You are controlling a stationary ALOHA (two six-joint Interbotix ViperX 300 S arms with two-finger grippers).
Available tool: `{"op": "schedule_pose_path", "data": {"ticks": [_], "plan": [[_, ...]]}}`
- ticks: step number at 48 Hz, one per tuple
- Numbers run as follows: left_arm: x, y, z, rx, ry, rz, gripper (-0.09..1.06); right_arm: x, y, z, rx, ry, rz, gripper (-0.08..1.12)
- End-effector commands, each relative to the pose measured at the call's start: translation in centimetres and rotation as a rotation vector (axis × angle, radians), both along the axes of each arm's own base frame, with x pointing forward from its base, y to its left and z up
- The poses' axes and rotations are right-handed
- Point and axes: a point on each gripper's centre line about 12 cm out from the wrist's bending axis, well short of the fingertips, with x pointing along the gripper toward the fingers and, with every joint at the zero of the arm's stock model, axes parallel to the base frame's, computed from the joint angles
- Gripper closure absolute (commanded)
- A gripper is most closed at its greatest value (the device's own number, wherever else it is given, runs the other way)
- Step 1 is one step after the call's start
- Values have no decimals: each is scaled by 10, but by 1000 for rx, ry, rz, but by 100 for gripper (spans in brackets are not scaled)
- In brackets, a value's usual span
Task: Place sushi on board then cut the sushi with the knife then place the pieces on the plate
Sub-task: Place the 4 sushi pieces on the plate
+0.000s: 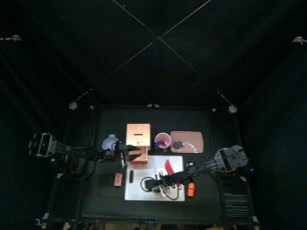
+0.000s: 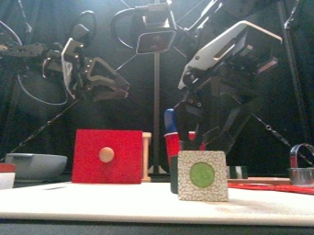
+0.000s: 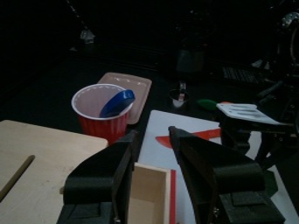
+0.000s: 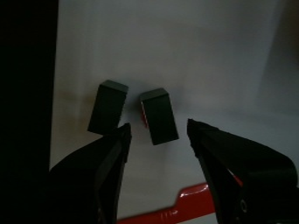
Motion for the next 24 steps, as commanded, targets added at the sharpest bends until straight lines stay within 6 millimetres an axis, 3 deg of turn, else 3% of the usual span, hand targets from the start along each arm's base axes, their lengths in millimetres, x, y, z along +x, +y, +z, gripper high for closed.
{"op": "schedule_pose_path", "data": {"ticks": [1,24], "plan": [[3,1,6,1,-26,6,21,7,-5,15,12,-50,-11,17],[2,2,5,-3,-22,13,21,7,-7,11,17,-47,-19,34]]}}
